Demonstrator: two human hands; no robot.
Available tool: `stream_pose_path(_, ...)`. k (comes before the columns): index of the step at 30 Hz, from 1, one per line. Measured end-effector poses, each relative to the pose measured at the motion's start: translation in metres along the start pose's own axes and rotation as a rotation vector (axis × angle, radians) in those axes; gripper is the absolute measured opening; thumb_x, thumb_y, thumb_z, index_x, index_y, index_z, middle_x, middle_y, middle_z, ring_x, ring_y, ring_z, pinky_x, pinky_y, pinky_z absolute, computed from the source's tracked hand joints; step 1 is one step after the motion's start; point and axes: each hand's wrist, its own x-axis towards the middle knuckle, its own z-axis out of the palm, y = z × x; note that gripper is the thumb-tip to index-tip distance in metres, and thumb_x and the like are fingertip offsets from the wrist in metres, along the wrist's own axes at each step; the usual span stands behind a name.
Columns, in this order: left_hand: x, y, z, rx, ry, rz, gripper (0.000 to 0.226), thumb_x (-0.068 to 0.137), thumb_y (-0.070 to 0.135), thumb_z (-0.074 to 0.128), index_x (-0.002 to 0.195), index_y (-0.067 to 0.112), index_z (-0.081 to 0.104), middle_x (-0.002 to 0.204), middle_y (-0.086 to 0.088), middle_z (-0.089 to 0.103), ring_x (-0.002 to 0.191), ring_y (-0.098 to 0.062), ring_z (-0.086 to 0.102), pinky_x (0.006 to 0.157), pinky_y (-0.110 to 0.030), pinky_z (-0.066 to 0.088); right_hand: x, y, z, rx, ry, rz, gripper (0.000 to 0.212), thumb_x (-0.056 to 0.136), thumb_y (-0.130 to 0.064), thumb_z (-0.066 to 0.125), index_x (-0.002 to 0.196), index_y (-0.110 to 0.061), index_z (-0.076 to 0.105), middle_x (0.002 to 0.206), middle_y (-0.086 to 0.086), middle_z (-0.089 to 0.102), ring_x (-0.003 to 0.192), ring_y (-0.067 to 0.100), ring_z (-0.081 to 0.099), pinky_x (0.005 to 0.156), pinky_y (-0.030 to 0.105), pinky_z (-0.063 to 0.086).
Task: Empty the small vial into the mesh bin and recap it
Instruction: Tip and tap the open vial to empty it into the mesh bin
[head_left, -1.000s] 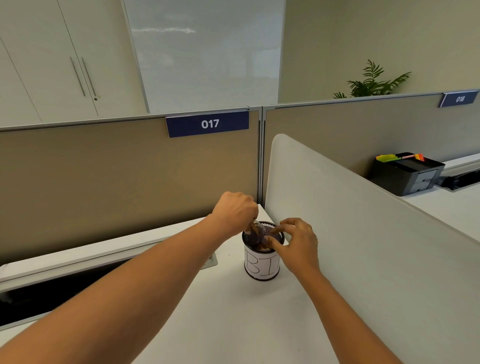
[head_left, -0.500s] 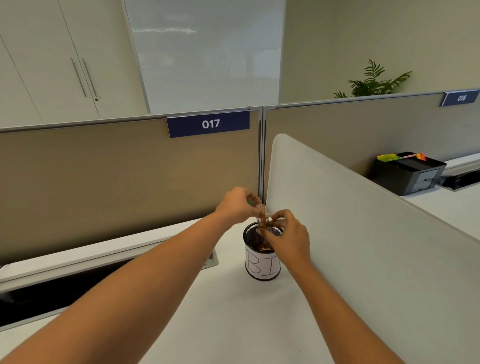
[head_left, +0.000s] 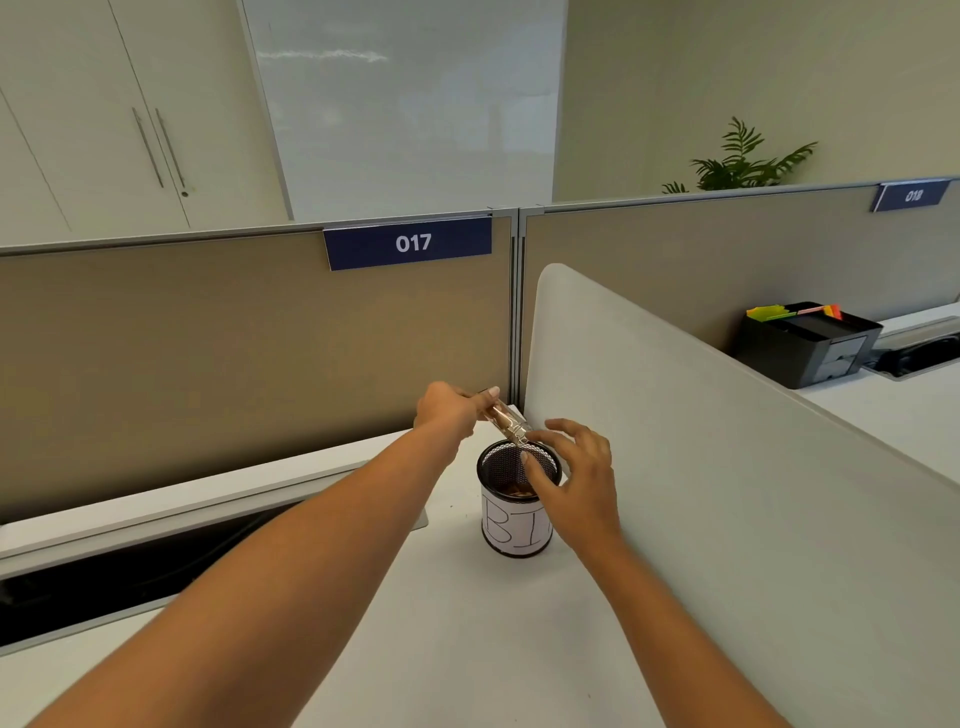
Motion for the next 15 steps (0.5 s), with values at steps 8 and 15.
stream_pose_path(8, 0.001, -0.001, 0.003, -0.037, -0.057, 0.000, 0.037, 0.082, 0.034, 0.066, 0.099, 0.002, 0.069, 0.093, -0.011, 0.071, 0.054, -0.012, 0.043, 0.046, -0.024, 0.029, 0.005, 0.002, 0.013, 0.062, -0.249, 0.047, 0.053, 0.083, -0.018, 0.061, 0.132, -0.023, 0.042, 0.151, 0.006, 0.024, 0.143, 0.021, 0.005, 0.113, 0.037, 0.013)
stream_pose_path(15, -0.004, 0.002, 0.001, -0.093, -0.138, -0.004, 0.036, 0.083, 0.029, 0.066, 0.103, -0.001, 0.067, 0.089, -0.009, 0.064, 0.057, -0.013, 0.040, 0.050, -0.025, 0.029, 0.014, 0.001, 0.017, 0.218, -0.268, 0.159, 0.052, 0.082, -0.015, 0.063, 0.130, -0.026, 0.046, 0.151, 0.005, 0.025, 0.143, 0.019, 0.003, 0.114, 0.040, 0.015)
